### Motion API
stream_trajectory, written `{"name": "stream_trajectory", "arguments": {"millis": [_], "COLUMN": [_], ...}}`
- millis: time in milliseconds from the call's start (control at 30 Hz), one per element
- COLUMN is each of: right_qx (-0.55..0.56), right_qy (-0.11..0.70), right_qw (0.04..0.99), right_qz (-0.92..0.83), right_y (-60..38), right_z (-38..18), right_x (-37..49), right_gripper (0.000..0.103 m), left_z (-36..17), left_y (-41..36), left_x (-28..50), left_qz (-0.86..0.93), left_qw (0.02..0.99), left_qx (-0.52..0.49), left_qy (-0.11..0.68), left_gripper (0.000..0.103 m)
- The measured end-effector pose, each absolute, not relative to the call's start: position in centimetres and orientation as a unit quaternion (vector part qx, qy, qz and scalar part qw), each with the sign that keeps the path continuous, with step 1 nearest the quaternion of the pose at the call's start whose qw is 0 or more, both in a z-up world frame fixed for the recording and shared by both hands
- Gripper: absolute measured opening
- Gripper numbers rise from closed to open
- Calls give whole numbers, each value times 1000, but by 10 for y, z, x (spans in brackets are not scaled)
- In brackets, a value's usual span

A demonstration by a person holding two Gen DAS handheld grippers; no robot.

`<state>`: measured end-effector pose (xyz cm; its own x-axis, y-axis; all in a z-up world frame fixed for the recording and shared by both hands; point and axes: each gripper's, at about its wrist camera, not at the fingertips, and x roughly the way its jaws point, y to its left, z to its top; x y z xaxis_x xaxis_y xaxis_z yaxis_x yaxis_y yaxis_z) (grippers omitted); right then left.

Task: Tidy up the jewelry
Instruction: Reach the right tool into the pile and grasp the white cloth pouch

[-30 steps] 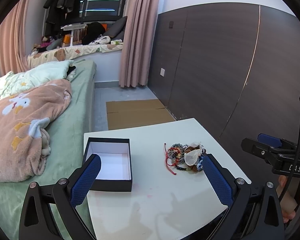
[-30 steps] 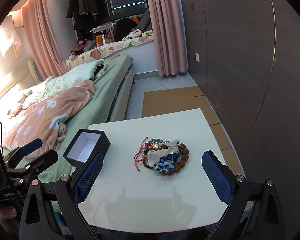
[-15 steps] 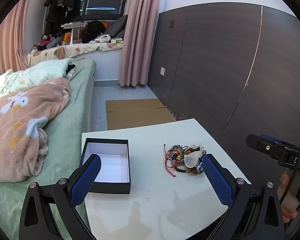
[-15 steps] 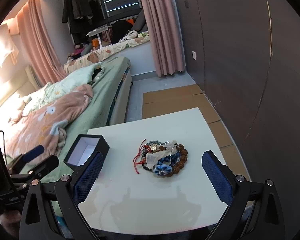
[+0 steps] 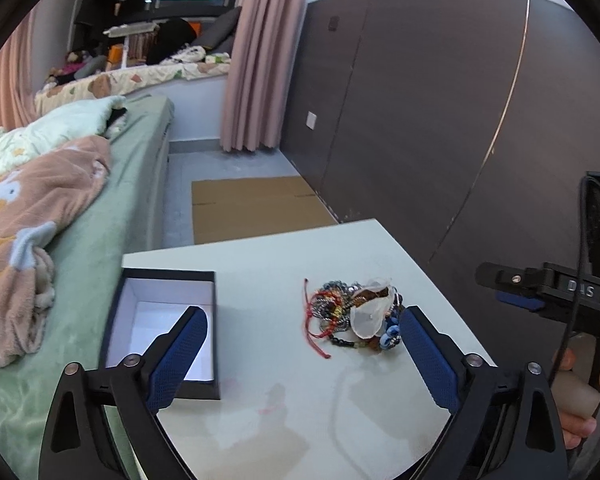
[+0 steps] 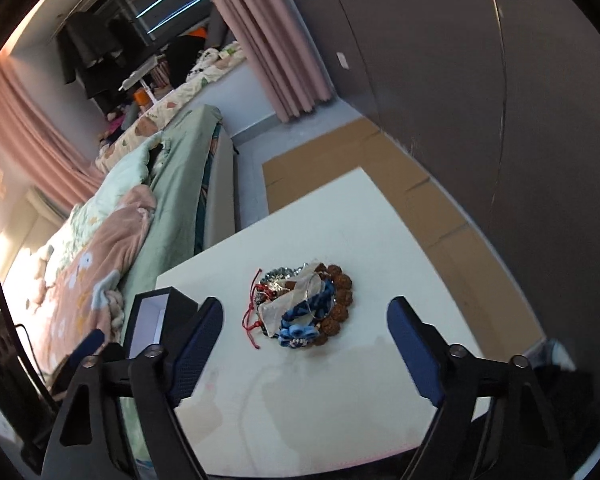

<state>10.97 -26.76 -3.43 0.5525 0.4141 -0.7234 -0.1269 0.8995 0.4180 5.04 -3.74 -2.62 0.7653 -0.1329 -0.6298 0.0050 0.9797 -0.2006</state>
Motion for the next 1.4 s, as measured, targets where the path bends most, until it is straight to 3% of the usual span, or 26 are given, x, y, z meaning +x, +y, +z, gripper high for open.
{"name": "stream_trajectory", "arguments": {"millis": [100,333,600,700,933,1167,1400], "right_qx": [190,229,243,249,244,252,257], "right_qy": [488,508,529,544,564,586,576], "right_qw": [838,817,799,786,773,753,760], "right_qz": [157,147,148,155,158,161,156], "right_y": [-272,-278,-271,-265,-247,-240,-247], "right_z": [-53,-68,-83,-93,-107,-121,-118], "right_x": [124,139,160,170,187,199,197], "right_gripper": [72,72,71,61,48,13,4], "left_z": [-34,-58,-83,-87,-92,-95,-93], "left_y": [-44,-65,-76,-77,-70,-64,-63], "left_x": [59,84,107,114,128,142,139], "left_qz": [-47,-83,-101,-99,-97,-98,-105], "left_qw": [931,916,903,901,900,895,897], "left_qx": [-90,-93,-100,-100,-107,-120,-121], "left_qy": [351,381,405,409,412,418,413], "left_gripper": [91,74,69,64,62,62,62]}}
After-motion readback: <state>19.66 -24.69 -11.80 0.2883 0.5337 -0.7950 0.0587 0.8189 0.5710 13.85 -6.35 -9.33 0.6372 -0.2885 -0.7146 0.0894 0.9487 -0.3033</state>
